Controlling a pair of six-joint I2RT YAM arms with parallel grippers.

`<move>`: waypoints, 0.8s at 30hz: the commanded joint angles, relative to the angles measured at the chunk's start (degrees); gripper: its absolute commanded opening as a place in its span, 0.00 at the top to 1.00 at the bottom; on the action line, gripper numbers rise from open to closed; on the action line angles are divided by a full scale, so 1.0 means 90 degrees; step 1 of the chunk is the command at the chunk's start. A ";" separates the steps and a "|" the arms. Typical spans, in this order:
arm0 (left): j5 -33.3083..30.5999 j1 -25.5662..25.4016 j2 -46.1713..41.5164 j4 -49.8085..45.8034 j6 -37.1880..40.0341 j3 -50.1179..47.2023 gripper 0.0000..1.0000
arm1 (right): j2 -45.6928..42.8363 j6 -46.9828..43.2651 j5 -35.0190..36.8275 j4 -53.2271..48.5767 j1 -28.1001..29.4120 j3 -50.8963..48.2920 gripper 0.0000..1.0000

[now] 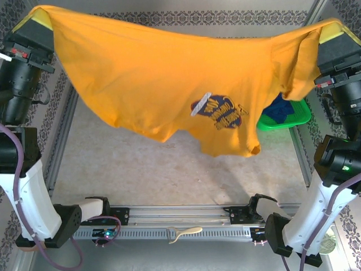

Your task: Fold the inside-out t-shirt

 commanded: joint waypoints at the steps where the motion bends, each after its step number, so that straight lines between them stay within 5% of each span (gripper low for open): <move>1: -0.0076 0.0195 0.0941 -0.0809 0.0189 -0.1002 1.00 | 0.0830 0.0052 0.0211 -0.0171 0.0047 -0.0461 1.00; 7: 0.0860 0.0509 0.2403 -0.0594 -0.0428 -0.1172 1.00 | 0.1740 -0.0375 0.0397 -0.0529 0.0545 -0.0358 1.00; 17: 0.0715 0.0506 0.3620 -0.1300 -0.0866 0.2032 1.00 | 0.2818 -0.0449 0.0509 -0.1211 0.0993 0.1624 1.00; 24: 0.0856 0.0501 0.3241 -0.1421 -0.0867 0.1873 1.00 | 0.2509 -0.0715 0.0557 -0.1606 0.1000 0.1824 1.00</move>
